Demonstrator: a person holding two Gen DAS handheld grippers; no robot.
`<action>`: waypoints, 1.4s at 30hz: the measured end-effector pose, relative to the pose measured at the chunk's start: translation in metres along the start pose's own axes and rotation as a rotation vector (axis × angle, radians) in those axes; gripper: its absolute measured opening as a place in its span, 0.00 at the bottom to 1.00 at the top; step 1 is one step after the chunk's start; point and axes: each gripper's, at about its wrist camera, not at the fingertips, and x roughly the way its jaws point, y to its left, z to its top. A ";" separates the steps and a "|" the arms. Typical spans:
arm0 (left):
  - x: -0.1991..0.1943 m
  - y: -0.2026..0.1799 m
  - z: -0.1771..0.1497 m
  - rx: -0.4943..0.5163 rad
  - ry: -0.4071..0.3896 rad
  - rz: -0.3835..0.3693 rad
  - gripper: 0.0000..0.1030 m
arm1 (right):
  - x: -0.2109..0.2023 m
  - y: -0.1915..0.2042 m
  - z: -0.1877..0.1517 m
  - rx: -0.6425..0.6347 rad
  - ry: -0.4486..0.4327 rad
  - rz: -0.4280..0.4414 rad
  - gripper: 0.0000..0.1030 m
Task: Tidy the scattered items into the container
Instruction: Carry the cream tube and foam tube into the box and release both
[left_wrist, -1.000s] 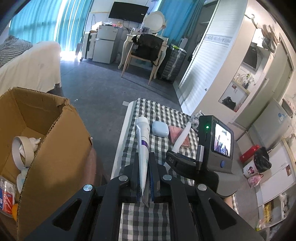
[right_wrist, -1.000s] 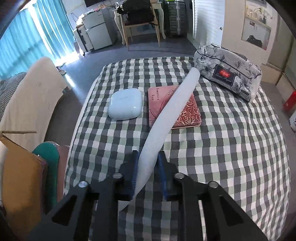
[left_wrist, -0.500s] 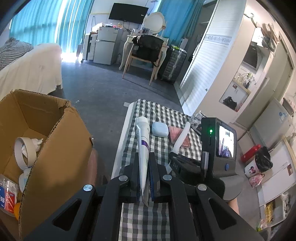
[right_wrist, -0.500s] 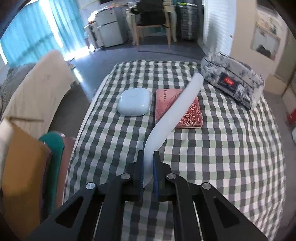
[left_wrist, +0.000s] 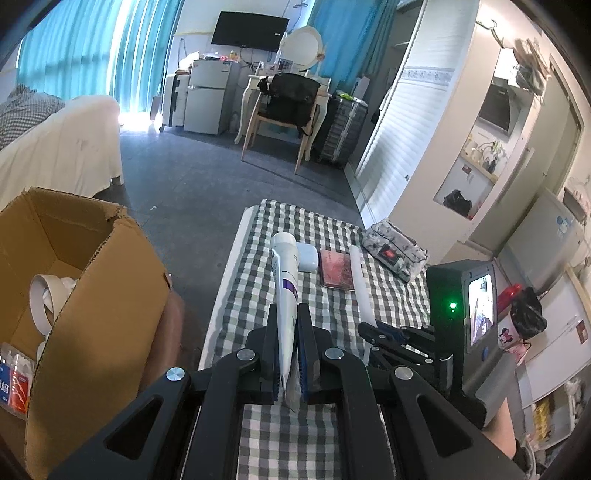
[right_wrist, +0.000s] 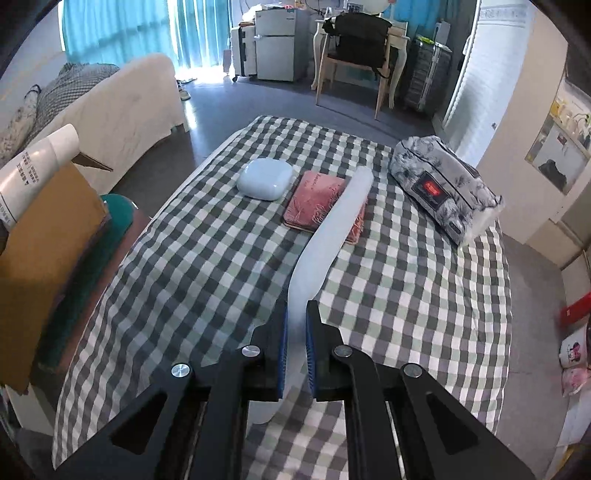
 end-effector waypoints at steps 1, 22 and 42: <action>-0.001 -0.001 0.000 0.002 -0.001 0.001 0.07 | -0.002 0.000 -0.001 -0.001 -0.005 0.001 0.09; -0.081 0.023 0.004 -0.013 -0.121 0.099 0.07 | -0.119 0.068 0.029 -0.122 -0.250 0.146 0.08; -0.168 0.176 0.001 -0.153 -0.181 0.383 0.07 | -0.166 0.254 0.084 -0.422 -0.381 0.455 0.08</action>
